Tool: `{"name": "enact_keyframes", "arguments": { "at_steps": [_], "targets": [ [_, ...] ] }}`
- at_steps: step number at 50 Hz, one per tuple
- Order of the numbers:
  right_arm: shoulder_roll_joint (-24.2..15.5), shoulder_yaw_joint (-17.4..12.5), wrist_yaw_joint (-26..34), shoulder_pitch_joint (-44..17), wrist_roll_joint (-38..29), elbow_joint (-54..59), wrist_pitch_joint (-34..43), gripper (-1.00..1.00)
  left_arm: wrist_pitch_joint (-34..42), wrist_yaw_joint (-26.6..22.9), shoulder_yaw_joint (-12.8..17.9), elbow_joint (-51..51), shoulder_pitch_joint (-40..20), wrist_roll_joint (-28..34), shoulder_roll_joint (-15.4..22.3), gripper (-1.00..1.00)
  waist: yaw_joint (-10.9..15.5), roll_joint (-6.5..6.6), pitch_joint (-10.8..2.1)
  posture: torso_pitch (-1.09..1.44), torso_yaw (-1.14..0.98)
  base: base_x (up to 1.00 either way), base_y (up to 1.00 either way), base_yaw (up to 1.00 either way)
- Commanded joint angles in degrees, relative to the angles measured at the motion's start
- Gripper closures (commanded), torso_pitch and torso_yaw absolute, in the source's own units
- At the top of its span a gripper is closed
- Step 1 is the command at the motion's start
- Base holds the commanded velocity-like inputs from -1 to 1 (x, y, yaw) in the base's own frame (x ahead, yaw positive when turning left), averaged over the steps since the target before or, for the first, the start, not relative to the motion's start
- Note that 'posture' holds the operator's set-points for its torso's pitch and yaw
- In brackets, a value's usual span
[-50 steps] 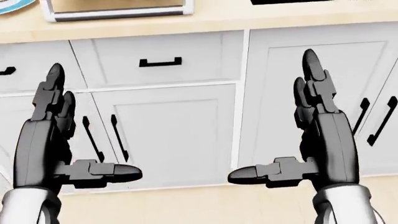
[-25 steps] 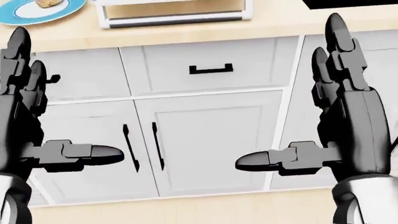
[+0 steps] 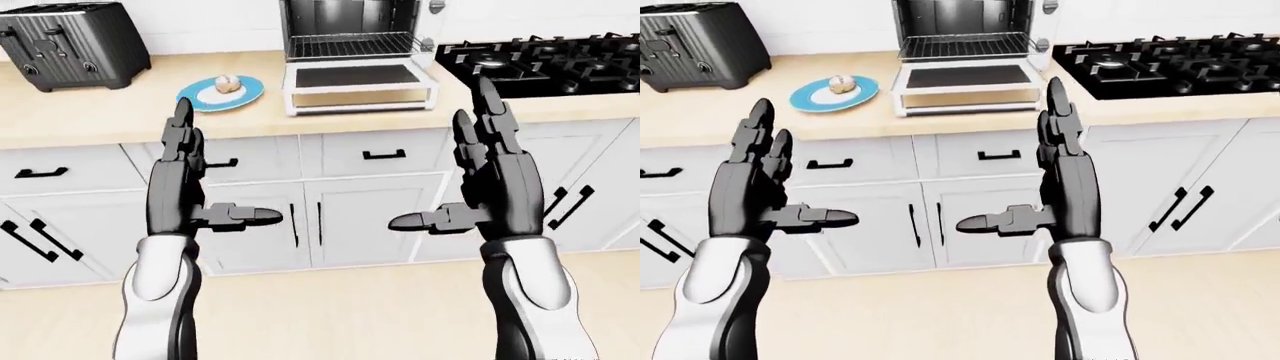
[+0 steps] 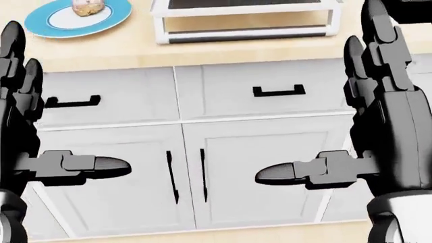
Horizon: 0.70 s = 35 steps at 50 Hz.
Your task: Place the scone on the rack of the toaster oven.
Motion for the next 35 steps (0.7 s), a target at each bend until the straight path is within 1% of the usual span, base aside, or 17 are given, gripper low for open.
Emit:
{"name": "enact_keyframes", "arguments": {
  "at_steps": [1, 3, 7, 9, 14, 16, 18, 19, 20, 22, 25, 26, 28, 29, 30, 32, 35],
  "targets": [
    [-0.21, -0.18, 0.13, -0.55, 0.13, -1.06, -1.07, -1.0, -1.71, 0.13, 0.02, -0.93, -0.48, 0.74, 0.09, -1.0, 0.44, 0.99, -1.46, 0.0, 0.0, 0.3, 0.23, 0.0],
    [-0.11, 0.26, 0.15, -0.44, -0.12, -0.94, -1.3, -1.0, -1.4, 0.0, 0.18, -1.3, -0.54, 0.83, 0.03, -1.0, 0.67, 0.88, -0.12, 0.0, 0.0, 0.3, 0.24, 0.0],
    [-0.06, 0.24, 0.47, -0.28, -0.1, -1.38, -1.13, -1.0, -1.53, -0.26, 0.1, -1.31, -0.32, 1.14, -0.02, -1.0, 1.24, -1.19, -0.45, 0.0, 0.0, 0.29, 0.23, 0.0],
    [-0.08, 0.2, 0.63, -0.11, -0.13, -1.56, -1.16, -1.0, -1.21, -0.32, 0.28, -1.62, -0.56, 1.22, 0.05, -1.0, 1.34, -2.05, -0.03, 0.0, 0.0, 0.3, 0.17, 0.0],
    [0.08, 0.41, 0.68, -0.32, -0.16, -1.33, -1.48, -1.0, -0.8, -0.45, 0.39, -2.23, -0.81, 1.57, 0.1, -1.0, 1.78, -4.36, -0.78, 0.0, 0.0, 0.29, 0.11, 0.0],
    [0.05, 0.47, 0.7, -0.14, -0.27, -1.25, -1.68, -1.0, -1.25, -0.42, 0.16, -1.95, -0.64, 1.81, 0.03, -1.0, 1.9, -6.5, -1.27, 0.0, 0.0, 0.3, 0.09, 0.0],
    [0.14, 0.34, 0.73, -0.18, -0.1, -1.17, -1.87, -1.0, -1.46, -0.45, 0.08, -1.87, -0.68, 1.99, 0.04, -1.0, 1.33, -5.36, -0.83, 0.0, 0.0, 0.3, 0.07, 0.0],
    [0.06, 0.31, 0.7, -0.24, -0.18, -1.28, -1.78, -1.0, -1.42, -0.49, 0.12, -1.93, -0.71, 1.99, 0.01, -1.0, 1.39, -6.2, -0.44, 0.0, 0.0, 0.3, 0.01, 0.0],
    [0.09, 0.15, 0.75, -0.34, 0.07, -1.57, -1.57, -1.0, -1.42, -0.5, 0.15, -1.94, -0.72, 2.12, 0.05, -1.0, 1.04, -6.11, -0.42, 0.0, 0.0, 0.3, 0.0, 0.0],
    [-0.07, -0.14, 0.78, -0.31, 0.21, -1.95, -1.3, -1.0, -1.22, -0.57, 0.31, -2.24, -0.76, 2.18, 0.13, -1.0, 0.71, -5.28, -0.79, 0.0, 0.0, 0.29, 0.0, 0.0],
    [-0.1, -0.34, 0.57, -0.34, 0.39, -2.61, -0.95, -1.0, -0.37, -0.53, 0.66, -2.73, -1.47, 2.28, 0.39, -1.0, 0.18, -3.68, -0.12, 0.0, 0.0, 0.14, 0.0, 0.0],
    [-0.22, -0.41, 0.49, -0.58, 0.4, -3.12, -0.46, -1.0, -0.18, -0.5, 0.66, -2.91, -1.56, 2.37, 0.47, -1.0, -0.01, -3.53, -0.6, 0.0, 0.0, 0.0, 0.0, 0.0],
    [-0.42, -0.14, 0.88, -0.76, 0.6, -3.96, 0.34, -1.0, 0.78, -0.73, 0.71, -3.63, -1.64, 2.18, 0.51, -1.0, 0.33, -0.78, -1.16, 0.0, 0.0, 0.0, 0.0, 0.0],
    [-0.87, 0.1, 0.93, -1.06, -0.2, -4.19, 0.75, -1.0, 0.83, -0.71, 0.72, -3.62, -1.63, 2.23, 0.53, -1.0, 0.16, -2.65, -1.14, 0.0, 0.0, 0.0, 0.0, 0.0],
    [-0.76, -0.18, 0.98, -1.6, -0.08, -4.5, 1.25, -1.0, 1.09, -0.63, 0.86, -3.64, -1.8, 2.03, 0.45, -1.0, 0.43, -1.49, -1.95, 0.0, 0.0, 0.01, 0.08, 0.0],
    [-0.94, -0.51, 1.07, -2.38, 0.0, -5.07, 2.16, -1.0, 1.52, -0.66, 0.89, -3.79, -2.23, 2.03, 0.73, -1.0, 1.09, -0.75, -1.45, 0.0, 0.0, 0.01, 0.08, 0.0],
    [-1.01, -0.44, 1.04, -2.52, -0.13, -5.0, 2.12, -1.0, 1.82, -0.75, 0.81, -4.09, -2.31, 2.1, 0.86, -1.0, 1.53, -1.84, -2.04, 0.0, 0.0, 0.03, 0.08, 0.0]
  ]
}}
